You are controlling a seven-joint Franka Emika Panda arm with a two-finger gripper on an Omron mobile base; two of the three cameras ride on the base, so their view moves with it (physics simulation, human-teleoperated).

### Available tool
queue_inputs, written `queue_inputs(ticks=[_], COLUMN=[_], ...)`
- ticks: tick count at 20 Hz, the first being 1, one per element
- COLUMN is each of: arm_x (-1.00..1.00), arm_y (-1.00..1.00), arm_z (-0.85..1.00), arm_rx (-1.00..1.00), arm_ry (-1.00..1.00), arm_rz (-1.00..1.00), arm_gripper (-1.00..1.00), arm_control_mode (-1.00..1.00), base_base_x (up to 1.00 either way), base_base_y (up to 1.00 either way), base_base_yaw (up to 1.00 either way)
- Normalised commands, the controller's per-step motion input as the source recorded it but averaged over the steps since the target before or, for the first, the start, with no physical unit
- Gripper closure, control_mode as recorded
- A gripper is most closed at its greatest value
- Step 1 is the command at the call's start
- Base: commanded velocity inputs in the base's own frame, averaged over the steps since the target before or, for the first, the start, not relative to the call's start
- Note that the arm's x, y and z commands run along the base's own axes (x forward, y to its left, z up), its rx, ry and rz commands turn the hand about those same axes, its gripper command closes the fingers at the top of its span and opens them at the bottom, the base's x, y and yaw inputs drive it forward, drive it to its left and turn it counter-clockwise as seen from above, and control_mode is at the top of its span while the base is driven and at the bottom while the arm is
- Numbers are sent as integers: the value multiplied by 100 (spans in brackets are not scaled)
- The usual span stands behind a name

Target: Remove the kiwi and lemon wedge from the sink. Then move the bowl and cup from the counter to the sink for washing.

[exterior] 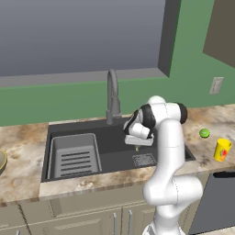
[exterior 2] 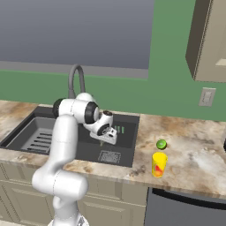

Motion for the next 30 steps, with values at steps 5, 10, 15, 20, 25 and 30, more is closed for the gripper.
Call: queue_inputs(ticks=[5, 10, 15, 20, 25, 30], arm_x=[-11, -7, -14, -16, -18, -15], arm_y=[-21, -14, -18, -18, -20, -13], arm_z=[37, 45, 47, 49, 51, 51], arm_rx=[0, 0, 0, 0, 0, 0], arm_ry=[0, 0, 0, 0, 0, 0], arm_rz=[0, 0, -1, -5, -8, -6], arm_gripper=[100, 100, 100, 100, 100, 100], arm_control_mode=[-100, -100, -100, -100, -100, -100], base_base_x=[0, 0, 0, 0, 0, 0], base_base_y=[0, 0, 0, 0, 0, 0], base_base_yaw=[0, 0, 0, 0, 0, 0])
